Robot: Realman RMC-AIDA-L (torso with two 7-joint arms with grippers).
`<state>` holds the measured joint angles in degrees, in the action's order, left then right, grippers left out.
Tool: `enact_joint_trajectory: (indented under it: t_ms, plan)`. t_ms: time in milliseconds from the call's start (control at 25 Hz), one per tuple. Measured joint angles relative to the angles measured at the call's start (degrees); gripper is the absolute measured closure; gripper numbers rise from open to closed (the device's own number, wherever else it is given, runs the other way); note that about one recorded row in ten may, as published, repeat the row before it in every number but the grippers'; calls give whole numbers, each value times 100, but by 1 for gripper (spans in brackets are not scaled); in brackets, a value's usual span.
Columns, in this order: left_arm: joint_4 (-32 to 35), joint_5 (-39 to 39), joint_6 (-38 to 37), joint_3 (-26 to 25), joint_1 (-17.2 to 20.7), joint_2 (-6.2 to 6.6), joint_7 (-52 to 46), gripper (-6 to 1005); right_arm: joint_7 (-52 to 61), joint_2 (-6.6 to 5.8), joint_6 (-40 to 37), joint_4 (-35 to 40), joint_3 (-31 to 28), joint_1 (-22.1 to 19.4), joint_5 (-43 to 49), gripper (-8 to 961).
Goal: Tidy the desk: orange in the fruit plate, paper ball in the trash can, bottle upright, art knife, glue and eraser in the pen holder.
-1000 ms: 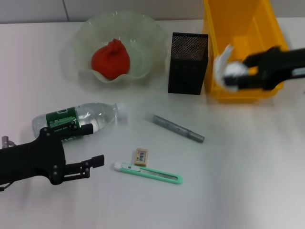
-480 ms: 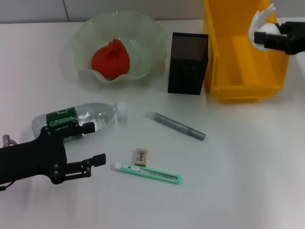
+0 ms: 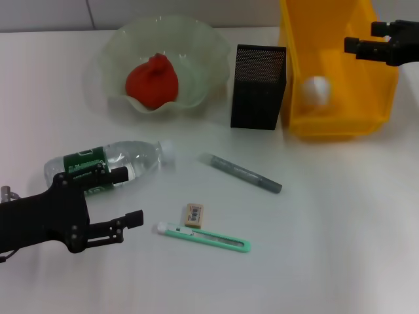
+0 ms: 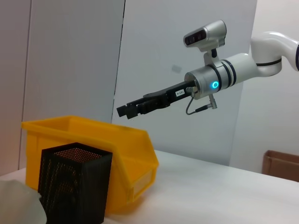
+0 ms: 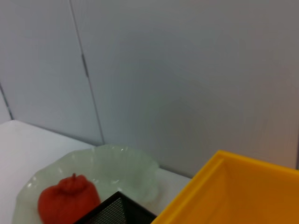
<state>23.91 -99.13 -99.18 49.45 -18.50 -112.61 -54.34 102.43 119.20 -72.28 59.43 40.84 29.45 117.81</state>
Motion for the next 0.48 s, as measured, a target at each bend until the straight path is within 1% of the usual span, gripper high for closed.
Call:
enact_joint_trajectory:
  t_ms: [40,80,120,200,320,400,440,480]
  plan:
    - [4,0,-13,-3,-2,0,-13,199,7,0,12,-9,-27,-44,-202,243]
    - [15,0,-28,-5,-6,-1,-29,199,7,0,12,-9,-27,-44,-202,238]
    - [23,0,-39,-6,-12,-3,-41,200,-22,-1,-42,-28,-33,-86,-397,232]
    - [35,0,-58,-14,-33,-8,-58,200,-259,-30,-365,-151,-42,-229,-987,221]
    - [40,1,-57,-107,-86,-16,-70,200,-942,-137,-1506,-624,-46,-509,-2054,205]
    - [37,0,-26,-217,-138,-22,-77,200,-1368,-232,-2269,-1087,-50,-623,-2374,200]
    - [31,-4,-8,-283,-167,-25,-90,200,-1642,-285,-2678,-1444,-42,-672,-2397,200]
    - [30,-11,17,-353,-204,-26,-121,200,-1794,-309,-2812,-1617,-40,-690,-2367,200]
